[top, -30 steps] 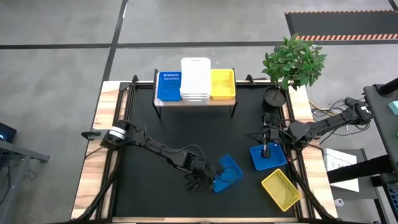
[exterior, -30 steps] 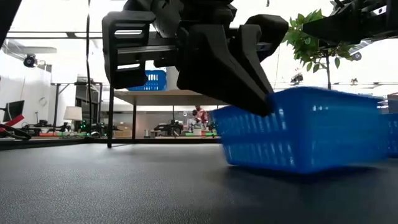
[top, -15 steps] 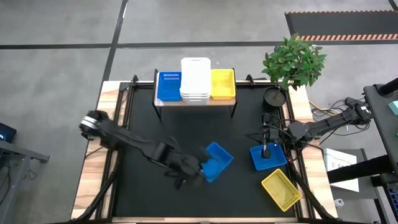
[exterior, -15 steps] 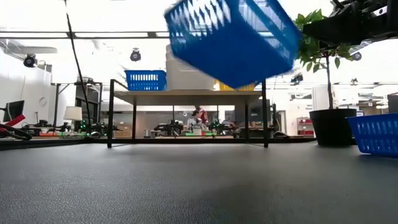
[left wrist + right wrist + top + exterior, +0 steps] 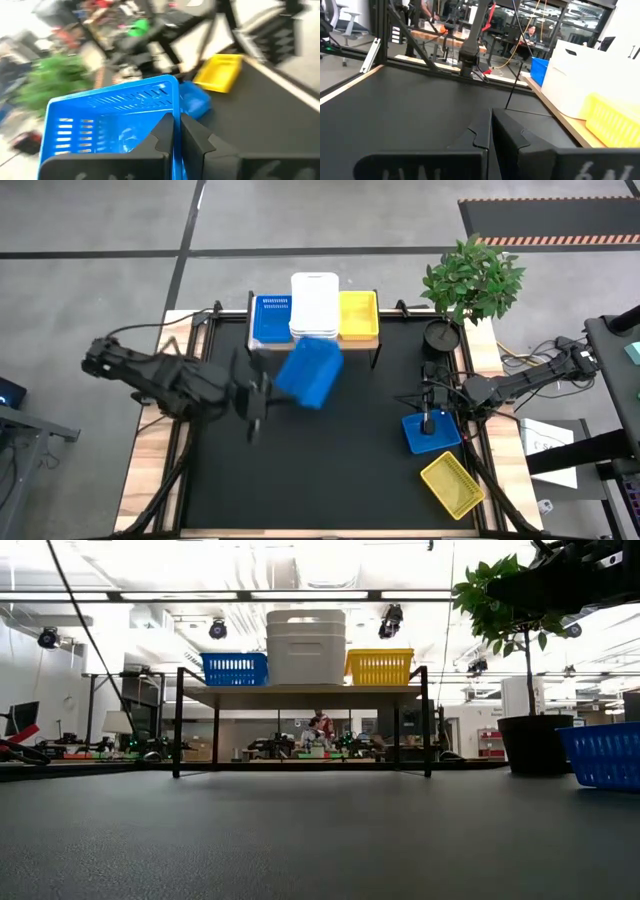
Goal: Stack baskets on shelf by color
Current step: Stack the bottom blue bin on the blue bin on the shelf
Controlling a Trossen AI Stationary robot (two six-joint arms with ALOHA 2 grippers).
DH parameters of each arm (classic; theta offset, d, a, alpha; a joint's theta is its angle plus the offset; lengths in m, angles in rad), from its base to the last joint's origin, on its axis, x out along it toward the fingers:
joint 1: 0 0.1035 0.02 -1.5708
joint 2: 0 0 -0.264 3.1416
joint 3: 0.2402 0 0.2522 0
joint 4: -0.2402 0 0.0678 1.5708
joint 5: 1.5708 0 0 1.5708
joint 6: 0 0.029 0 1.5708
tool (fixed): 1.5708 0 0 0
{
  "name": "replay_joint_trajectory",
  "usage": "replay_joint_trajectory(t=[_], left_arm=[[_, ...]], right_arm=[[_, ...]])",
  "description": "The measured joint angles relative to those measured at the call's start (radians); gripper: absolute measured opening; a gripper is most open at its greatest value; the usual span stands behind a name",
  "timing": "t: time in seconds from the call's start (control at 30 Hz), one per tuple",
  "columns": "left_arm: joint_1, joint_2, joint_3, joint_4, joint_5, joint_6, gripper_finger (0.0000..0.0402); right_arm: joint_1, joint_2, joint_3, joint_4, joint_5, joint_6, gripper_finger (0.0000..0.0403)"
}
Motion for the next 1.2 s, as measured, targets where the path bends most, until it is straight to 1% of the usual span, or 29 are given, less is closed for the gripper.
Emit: replay_joint_trajectory(t=[0.17,0.27,0.37,0.57,0.6,0.67,0.8,0.97,1.1,1.2], left_arm=[[0.083,-0.068,0.0,-0.001,-0.115,0.01,0.0],[0.151,-0.091,0.0,-0.038,-0.156,-0.006,0.0],[0.241,-0.105,0.0,-0.124,-0.162,-0.037,0.0],[0.461,-0.093,-0.002,-0.375,-0.167,-0.111,0.0],[0.496,-0.087,-0.002,-0.396,-0.162,-0.114,0.0],[0.558,-0.068,-0.003,-0.423,-0.121,-0.114,0.0],[0.646,-0.027,-0.003,-0.419,0.013,-0.111,0.0],[0.7,0.025,-0.003,-0.419,0.016,-0.096,0.0],[0.726,0.057,-0.003,-0.418,0.015,-0.021,0.0],[0.745,0.079,-0.003,-0.419,0.024,0.001,0.0]], right_arm=[[0.0,0.0,0.0,-0.003,0.0,0.0,0.0009],[0.0,0.0,0.0,-0.004,0.0,0.0,0.0009],[0.0,0.0,0.0,-0.006,0.0,0.0,0.0009],[0.0,0.0,0.0,-0.006,0.0,0.0,0.0009],[0.0,0.0,0.0,-0.006,0.0,0.0,0.0009],[0.0,0.0,0.0,-0.006,0.0,0.002,0.0009],[0.0,0.0,0.0,-0.007,0.0,0.004,0.0009],[0.0,0.0,0.0,-0.01,0.0,0.006,0.0009],[0.0,0.0,0.0,-0.013,0.0,0.006,0.0009],[0.0,0.0,0.0,-0.013,0.0,0.006,0.0009]])
